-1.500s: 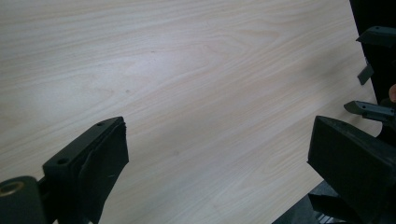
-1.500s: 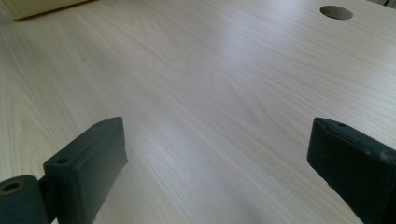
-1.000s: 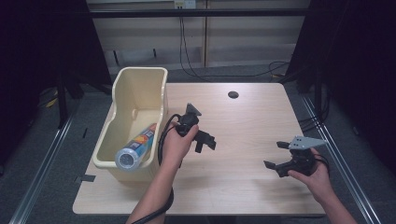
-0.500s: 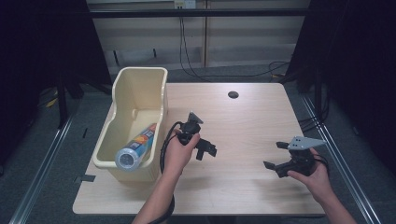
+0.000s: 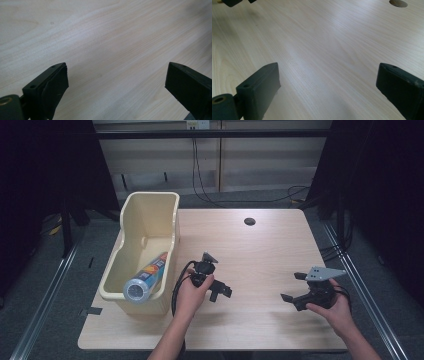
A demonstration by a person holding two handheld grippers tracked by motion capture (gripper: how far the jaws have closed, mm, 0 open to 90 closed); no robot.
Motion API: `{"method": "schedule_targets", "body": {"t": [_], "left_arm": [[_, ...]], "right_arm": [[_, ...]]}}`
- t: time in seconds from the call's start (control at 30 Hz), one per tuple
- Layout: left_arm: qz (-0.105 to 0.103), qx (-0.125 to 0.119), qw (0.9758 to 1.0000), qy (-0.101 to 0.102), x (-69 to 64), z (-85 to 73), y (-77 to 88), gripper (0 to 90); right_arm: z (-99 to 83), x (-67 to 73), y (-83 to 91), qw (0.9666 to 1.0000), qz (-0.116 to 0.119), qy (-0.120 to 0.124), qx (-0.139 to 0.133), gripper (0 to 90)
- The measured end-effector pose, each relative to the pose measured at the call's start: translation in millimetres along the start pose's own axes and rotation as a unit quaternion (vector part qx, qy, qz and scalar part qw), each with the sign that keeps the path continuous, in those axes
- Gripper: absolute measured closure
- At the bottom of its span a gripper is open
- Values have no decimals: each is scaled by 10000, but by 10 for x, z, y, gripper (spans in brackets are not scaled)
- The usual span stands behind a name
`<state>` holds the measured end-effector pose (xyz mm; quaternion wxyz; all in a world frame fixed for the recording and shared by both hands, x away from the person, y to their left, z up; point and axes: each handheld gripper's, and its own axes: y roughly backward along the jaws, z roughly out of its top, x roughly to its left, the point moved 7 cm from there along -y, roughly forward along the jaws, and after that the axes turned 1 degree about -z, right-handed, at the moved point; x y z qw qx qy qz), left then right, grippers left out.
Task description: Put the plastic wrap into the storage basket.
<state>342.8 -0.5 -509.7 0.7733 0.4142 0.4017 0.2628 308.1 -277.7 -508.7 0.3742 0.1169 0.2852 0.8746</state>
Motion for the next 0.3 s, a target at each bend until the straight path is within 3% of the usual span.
{"method": "schedule_targets", "body": {"t": [0.3], "left_arm": [[40, 18, 9998, -171, -9, -92, -37, 48]], "right_arm": [[-24, 25, -36, 9999, 33, 78, 99, 47]]}}
